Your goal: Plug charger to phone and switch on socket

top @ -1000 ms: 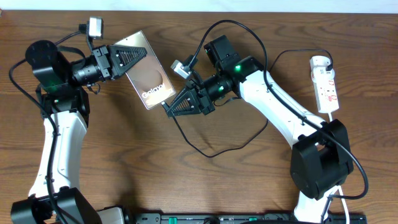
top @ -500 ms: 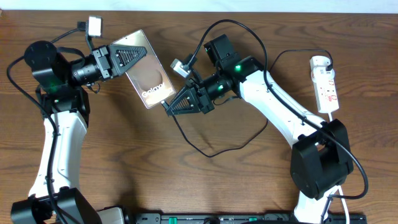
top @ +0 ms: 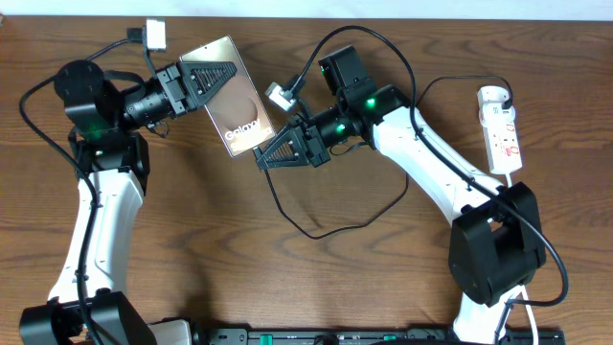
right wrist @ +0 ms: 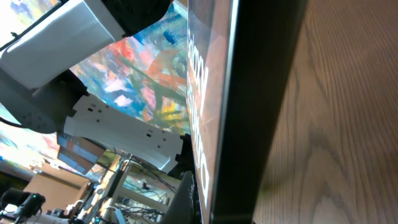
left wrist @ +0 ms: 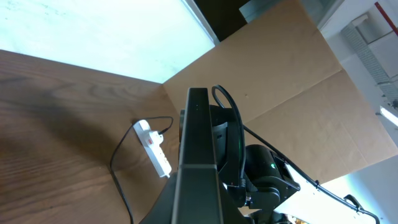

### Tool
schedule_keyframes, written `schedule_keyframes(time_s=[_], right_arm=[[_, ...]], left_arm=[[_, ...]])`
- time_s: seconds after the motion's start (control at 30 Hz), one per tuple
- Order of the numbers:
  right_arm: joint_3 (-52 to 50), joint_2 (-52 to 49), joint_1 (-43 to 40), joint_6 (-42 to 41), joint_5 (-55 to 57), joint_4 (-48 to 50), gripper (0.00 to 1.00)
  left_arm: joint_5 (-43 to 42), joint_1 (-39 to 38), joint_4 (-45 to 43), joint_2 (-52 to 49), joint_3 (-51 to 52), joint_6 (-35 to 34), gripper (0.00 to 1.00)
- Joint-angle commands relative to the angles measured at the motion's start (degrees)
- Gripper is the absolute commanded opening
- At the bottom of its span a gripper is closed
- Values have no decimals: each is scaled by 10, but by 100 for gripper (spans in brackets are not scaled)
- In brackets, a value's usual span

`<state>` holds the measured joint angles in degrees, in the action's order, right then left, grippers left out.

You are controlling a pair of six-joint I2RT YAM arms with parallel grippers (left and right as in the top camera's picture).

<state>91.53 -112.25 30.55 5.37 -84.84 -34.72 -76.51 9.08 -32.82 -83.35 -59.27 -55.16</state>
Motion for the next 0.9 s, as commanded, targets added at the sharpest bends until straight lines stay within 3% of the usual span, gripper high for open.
schedule_keyframes(time_s=[0.0, 0.13, 0.17, 0.27, 0.7, 0.87], right_arm=[[10, 2, -2, -6, -6, 11, 1], [10, 2, -3, -6, -8, 11, 1], [10, 2, -4, -7, -9, 11, 10], [10, 2, -6, -6, -9, 11, 98], [10, 2, -26, -7, -6, 11, 99], [10, 2, -43, -63, 62, 6, 99]], left_arm=[[-50, -24, 2, 8, -5, 7, 7], [-51, -24, 2, 8, -5, 7, 7], [-51, -24, 2, 8, -5, 7, 7], [-53, -21, 1, 8, -5, 4, 8], [-74, 82, 15, 6, -5, 5, 7], [-30, 157, 146, -2, -5, 37, 7]])
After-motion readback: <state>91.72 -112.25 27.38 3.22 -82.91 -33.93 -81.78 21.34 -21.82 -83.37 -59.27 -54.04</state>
